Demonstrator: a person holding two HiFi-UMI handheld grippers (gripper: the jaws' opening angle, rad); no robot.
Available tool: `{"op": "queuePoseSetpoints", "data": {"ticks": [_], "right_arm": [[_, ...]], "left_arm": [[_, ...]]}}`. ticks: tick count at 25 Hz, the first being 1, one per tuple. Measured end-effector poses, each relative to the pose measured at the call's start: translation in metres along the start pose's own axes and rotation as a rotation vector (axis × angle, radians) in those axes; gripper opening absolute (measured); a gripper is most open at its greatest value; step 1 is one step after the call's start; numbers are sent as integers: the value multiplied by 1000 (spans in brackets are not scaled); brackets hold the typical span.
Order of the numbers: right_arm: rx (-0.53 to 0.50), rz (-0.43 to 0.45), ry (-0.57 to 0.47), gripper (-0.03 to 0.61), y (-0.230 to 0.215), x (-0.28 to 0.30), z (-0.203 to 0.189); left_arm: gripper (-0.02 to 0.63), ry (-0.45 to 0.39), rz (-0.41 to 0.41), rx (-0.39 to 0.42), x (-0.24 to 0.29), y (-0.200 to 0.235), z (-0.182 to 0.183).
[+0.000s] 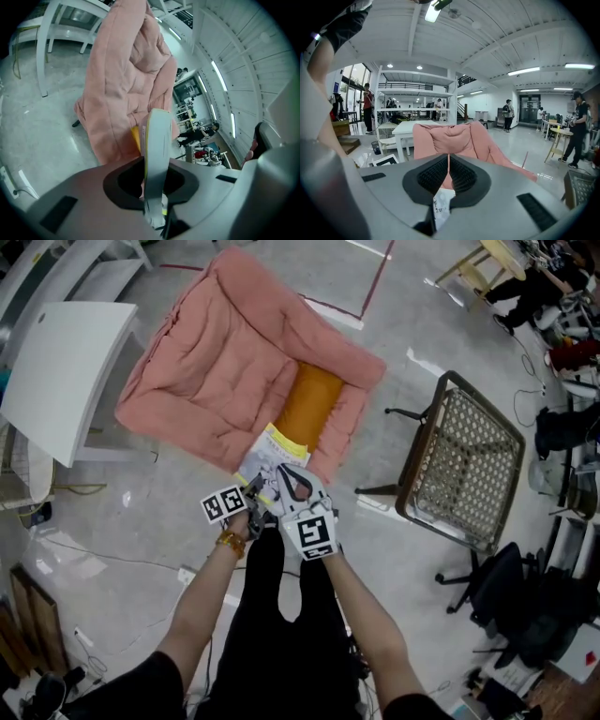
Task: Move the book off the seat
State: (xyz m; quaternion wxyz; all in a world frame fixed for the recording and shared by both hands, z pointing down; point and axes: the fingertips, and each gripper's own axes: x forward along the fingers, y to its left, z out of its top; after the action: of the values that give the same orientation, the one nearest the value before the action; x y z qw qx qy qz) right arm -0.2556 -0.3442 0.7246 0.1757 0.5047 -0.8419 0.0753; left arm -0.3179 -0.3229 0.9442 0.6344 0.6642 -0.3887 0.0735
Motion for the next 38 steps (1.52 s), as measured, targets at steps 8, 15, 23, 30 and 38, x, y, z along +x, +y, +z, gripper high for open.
{"op": "queuePoseSetpoints", "data": {"ticks": [8, 15, 23, 30, 38], "right_arm": [[24, -19, -23, 16, -12, -3, 20], [7, -29, -35, 17, -20, -10, 37], [-19, -30, -49, 16, -25, -21, 59], [-51, -24, -69, 17, -22, -23, 90], [-86, -27, -89, 16, -32, -26, 116]], "left_arm": [[72, 26, -36, 144, -20, -45, 9], [72, 24, -81, 199, -44, -79, 12], [72, -21, -140, 200, -69, -123, 24], [72, -29, -175, 266, -85, -166, 43], [72, -50, -228, 296, -96, -209, 54]]}}
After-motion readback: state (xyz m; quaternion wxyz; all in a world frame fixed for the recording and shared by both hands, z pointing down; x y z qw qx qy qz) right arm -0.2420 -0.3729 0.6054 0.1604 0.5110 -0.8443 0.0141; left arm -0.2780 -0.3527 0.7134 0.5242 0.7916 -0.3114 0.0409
